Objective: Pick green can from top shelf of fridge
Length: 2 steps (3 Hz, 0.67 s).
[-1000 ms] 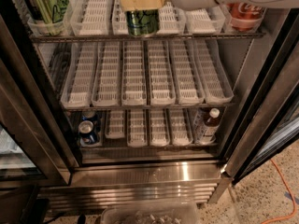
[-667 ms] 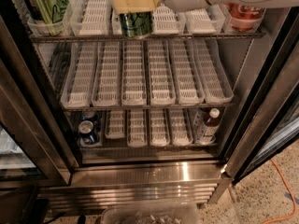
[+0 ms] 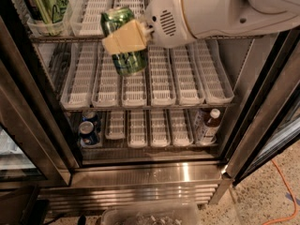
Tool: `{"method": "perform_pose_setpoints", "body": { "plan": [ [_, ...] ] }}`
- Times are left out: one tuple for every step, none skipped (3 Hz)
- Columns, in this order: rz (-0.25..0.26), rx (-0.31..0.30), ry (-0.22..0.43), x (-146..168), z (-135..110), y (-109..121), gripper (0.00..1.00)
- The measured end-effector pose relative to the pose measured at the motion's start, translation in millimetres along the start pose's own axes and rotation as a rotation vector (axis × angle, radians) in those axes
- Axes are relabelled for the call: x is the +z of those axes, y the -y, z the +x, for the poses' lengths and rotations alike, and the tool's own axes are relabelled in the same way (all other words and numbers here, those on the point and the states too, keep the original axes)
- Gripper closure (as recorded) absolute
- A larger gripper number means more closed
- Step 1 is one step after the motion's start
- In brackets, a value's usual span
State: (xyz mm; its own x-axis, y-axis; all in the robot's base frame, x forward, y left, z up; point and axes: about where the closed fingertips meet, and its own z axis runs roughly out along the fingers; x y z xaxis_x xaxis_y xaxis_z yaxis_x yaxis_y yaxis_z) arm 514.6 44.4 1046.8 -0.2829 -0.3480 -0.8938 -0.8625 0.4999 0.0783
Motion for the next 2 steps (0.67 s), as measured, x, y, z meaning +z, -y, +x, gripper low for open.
{"method": "perform_pose_setpoints", "body": {
  "plan": [
    [-0.023,-0.014,-0.078,9,17,-21,1.0],
    [-0.096,-0.058,-0.125,14,12,-50,1.0]
  ]
}}
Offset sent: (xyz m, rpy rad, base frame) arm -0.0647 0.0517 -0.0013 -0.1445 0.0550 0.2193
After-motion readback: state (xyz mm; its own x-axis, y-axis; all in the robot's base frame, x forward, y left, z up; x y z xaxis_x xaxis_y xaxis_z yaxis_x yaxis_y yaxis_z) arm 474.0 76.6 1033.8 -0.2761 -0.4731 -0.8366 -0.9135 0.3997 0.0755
